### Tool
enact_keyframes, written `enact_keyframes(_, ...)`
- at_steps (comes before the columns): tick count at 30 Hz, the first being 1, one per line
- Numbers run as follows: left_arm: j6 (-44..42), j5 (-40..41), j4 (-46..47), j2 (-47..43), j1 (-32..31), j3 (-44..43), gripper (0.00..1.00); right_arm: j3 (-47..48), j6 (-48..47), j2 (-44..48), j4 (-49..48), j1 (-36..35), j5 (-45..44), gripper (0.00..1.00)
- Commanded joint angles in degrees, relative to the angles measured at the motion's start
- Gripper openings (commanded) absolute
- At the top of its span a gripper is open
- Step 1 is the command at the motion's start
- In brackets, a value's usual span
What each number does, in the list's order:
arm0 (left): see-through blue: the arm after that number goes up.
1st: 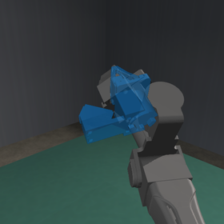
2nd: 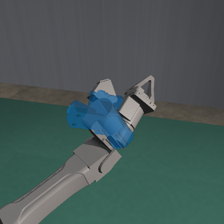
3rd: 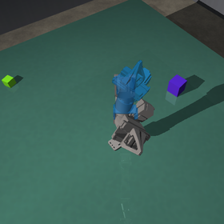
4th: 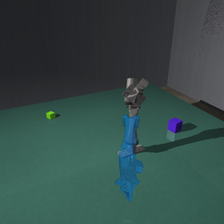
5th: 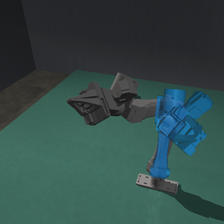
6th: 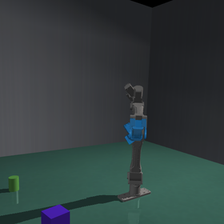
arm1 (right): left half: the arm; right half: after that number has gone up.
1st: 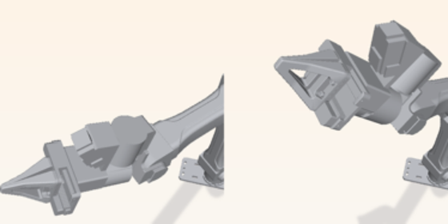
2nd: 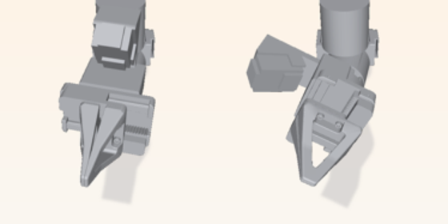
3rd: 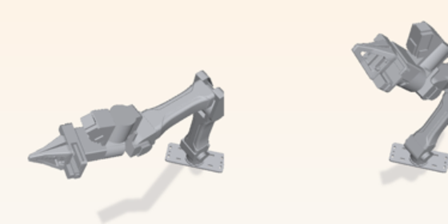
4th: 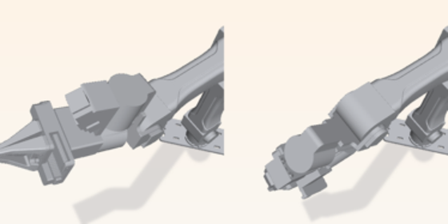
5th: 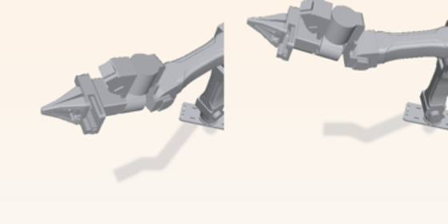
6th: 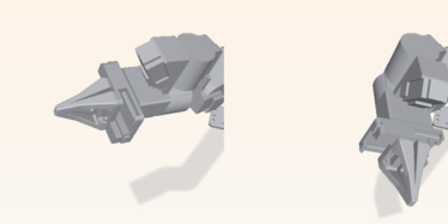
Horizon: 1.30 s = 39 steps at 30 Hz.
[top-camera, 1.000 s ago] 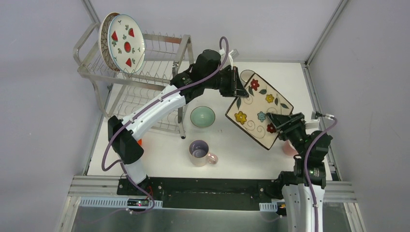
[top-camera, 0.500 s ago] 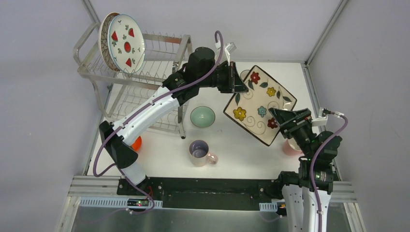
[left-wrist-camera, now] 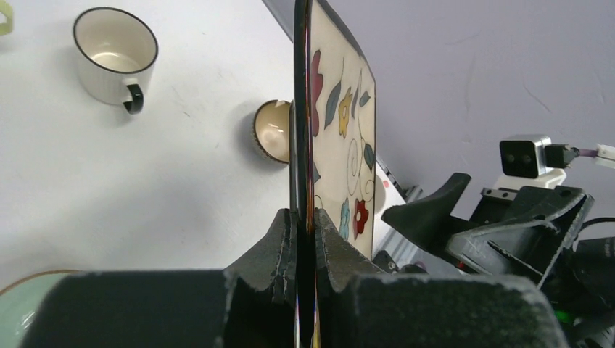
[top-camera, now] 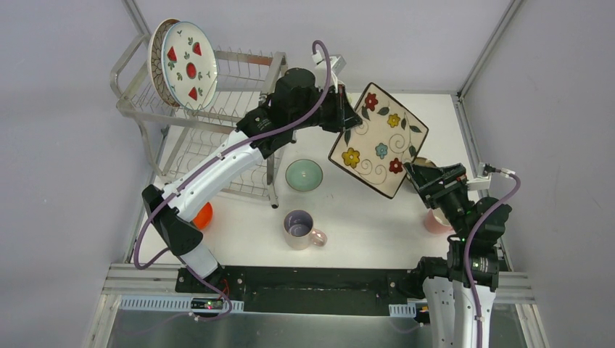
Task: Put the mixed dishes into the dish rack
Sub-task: Pick up the plate at the center of the board, then insert the plate into the dish rack.
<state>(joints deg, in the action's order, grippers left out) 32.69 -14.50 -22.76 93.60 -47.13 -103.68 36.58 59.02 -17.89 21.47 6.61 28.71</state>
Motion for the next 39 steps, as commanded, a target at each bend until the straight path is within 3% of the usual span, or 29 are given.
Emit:
enact_keyframes(1,-0.1,3.6,15.9,-7.8,0.6,-5.7,0.0,0.3,-0.3,0.8,-0.5,-0.3,-0.8,1.0)
enact_keyframes(14,-6.3,7.4,17.8,-6.1,0.6,-11.3,0.0,3.3,-0.5,1.9,5.4,-0.3,-2.9,1.0)
enact_keyframes(39,-30.5,22.2,22.7,-4.2,0.6,-23.5,0.0,3.9,-0.1,0.3,6.7,-0.3,-3.6,1.0)
